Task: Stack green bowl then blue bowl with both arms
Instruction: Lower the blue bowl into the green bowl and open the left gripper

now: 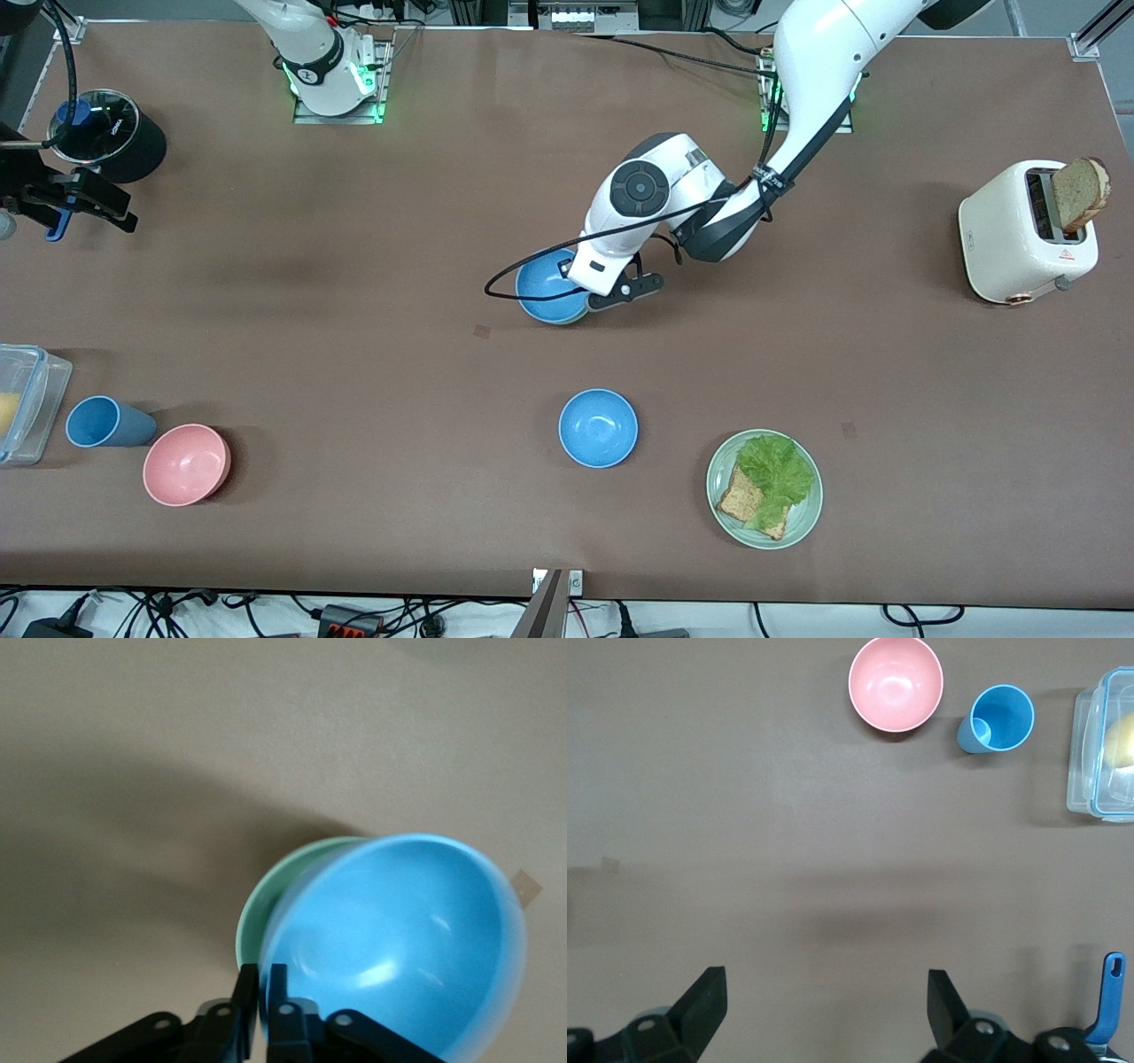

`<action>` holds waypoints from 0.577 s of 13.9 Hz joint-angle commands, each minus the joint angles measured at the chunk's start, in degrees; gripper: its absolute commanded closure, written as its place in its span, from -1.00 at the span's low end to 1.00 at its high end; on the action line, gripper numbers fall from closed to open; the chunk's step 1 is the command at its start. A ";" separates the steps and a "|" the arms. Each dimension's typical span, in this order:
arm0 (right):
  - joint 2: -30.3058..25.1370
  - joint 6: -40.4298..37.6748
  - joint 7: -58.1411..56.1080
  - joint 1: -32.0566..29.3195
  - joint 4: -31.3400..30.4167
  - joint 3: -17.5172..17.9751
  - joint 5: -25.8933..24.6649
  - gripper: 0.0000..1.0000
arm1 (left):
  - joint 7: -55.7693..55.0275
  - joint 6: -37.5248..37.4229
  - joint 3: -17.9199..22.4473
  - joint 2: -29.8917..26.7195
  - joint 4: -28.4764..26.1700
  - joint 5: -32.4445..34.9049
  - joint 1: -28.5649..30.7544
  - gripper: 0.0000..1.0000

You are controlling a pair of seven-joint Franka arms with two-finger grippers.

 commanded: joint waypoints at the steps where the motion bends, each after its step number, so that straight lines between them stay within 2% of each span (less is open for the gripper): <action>1: -1.60 0.17 -0.90 0.27 -1.50 -0.18 -0.69 -1.00 | -0.96 -0.75 -0.35 -0.71 0.51 1.02 1.79 0.15; 4: -1.60 0.17 -0.90 0.27 -1.50 -0.18 -0.69 -1.00 | 0.61 -7.41 -1.31 -2.64 2.35 0.84 4.59 0.13; 8: -1.95 0.17 -0.90 0.27 -1.58 -0.18 -0.69 -1.00 | 9.21 -17.87 -12.10 -3.18 6.83 0.84 18.20 0.14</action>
